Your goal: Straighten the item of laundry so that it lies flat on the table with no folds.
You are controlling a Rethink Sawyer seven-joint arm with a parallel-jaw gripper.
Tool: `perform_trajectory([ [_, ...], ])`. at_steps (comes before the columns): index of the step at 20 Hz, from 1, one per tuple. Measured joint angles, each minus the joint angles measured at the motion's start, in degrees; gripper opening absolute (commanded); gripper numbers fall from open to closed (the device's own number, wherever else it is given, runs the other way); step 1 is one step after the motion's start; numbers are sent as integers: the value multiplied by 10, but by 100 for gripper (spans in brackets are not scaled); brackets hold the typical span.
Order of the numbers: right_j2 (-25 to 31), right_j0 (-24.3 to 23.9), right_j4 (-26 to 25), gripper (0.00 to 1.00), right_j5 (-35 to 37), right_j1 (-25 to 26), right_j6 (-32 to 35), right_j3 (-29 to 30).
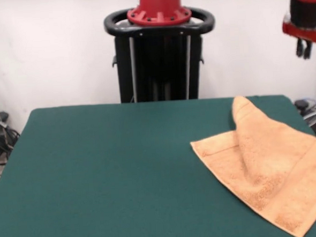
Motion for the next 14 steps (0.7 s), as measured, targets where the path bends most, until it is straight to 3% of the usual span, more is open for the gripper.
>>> perform_trajectory([
  [7, -61, 55, -155, 0, 38, -34, 0, -40],
  [8, -74, 65, -204, 0, 40, -35, 0, -53],
  [14, -85, 63, -290, 0, 13, -18, 0, -73],
])
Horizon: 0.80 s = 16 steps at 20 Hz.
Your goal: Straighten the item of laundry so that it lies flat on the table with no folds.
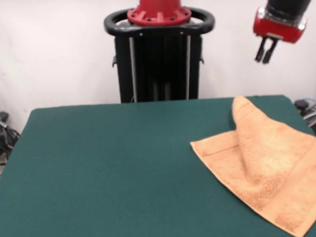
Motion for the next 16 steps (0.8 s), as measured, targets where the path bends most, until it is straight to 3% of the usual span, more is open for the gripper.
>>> perform_trajectory([
  [4, 0, -8, -35, 0, -74, 32, 0, -7],
  [12, 0, -44, -54, 0, -228, 107, 0, -8],
  [16, 0, -58, -63, 0, -226, 121, 0, -10],
])
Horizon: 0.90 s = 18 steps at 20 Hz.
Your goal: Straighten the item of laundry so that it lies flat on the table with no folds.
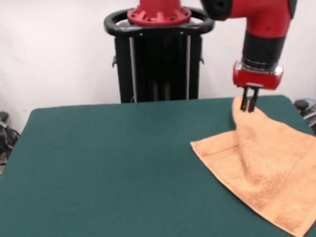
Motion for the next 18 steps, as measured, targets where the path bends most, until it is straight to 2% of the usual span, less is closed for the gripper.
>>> perform_trajectory([
  [9, 0, -46, -28, 0, 51, -10, 0, -7],
  [18, 0, -51, -58, 0, 45, 5, 0, -30],
])
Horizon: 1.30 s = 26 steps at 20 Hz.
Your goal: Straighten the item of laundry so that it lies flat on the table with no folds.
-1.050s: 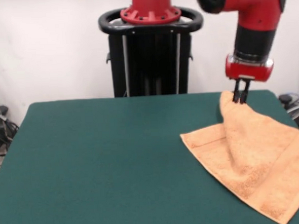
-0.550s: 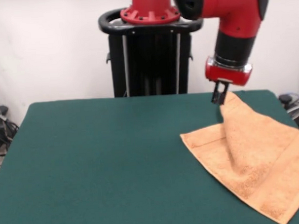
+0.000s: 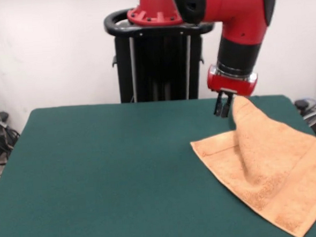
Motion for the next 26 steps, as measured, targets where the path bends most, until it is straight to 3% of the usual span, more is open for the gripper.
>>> perform_trajectory([
  [16, 0, 0, -21, 0, -132, 113, 0, -37],
  [26, -2, 1, -21, 0, -147, 121, 0, -38],
])
